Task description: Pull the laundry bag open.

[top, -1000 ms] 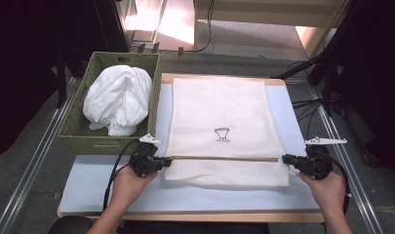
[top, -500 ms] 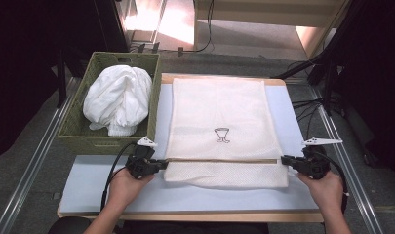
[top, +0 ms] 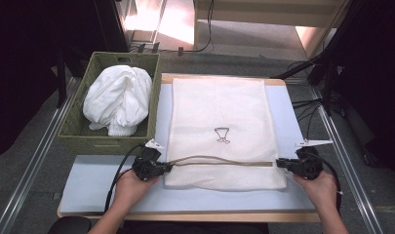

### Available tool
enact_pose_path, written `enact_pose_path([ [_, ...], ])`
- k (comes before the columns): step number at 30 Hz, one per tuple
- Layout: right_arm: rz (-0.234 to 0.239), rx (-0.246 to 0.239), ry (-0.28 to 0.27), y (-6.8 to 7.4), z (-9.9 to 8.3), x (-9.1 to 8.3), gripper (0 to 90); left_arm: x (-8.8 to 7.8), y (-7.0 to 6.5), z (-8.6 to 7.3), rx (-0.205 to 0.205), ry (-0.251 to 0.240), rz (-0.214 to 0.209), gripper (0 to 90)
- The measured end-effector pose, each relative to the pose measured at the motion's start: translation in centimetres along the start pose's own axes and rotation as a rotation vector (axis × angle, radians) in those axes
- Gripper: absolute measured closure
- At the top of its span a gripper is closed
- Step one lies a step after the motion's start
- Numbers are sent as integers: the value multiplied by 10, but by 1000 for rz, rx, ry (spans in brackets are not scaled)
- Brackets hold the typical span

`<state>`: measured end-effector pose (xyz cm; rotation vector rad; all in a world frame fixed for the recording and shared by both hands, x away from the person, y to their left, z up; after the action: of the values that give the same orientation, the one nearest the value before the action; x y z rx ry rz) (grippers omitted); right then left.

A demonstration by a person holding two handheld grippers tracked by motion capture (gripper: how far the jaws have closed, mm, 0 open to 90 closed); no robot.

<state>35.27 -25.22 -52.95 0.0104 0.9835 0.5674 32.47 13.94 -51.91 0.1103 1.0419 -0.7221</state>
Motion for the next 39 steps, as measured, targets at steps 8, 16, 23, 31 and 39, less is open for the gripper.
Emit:
enact_pose_path([
  [8,26,-18,-15,5,3,6,789,3,-4,2,-19,-4,-46,822],
  [16,34,-11,-123,7,14,-12,594,-8,-12,7,-33,-32,-127,626],
  [23,38,-69,-152,28,24,-16,563,-19,-18,14,-15,-69,-143,546],
  [31,57,-98,-172,49,34,-18,545,-28,-20,20,5,-92,-156,499],
  [39,71,-129,-206,66,42,-19,495,-36,-24,24,41,-105,-168,438],
])
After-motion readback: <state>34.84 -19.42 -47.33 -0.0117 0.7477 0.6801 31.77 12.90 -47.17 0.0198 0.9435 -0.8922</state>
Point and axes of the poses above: each handheld gripper's, and its own axes: x roughly forward along the jaws, z roughly out of its top, y roughly to its left, the point moved 9 cm from there along x, roughly forward along the jaws
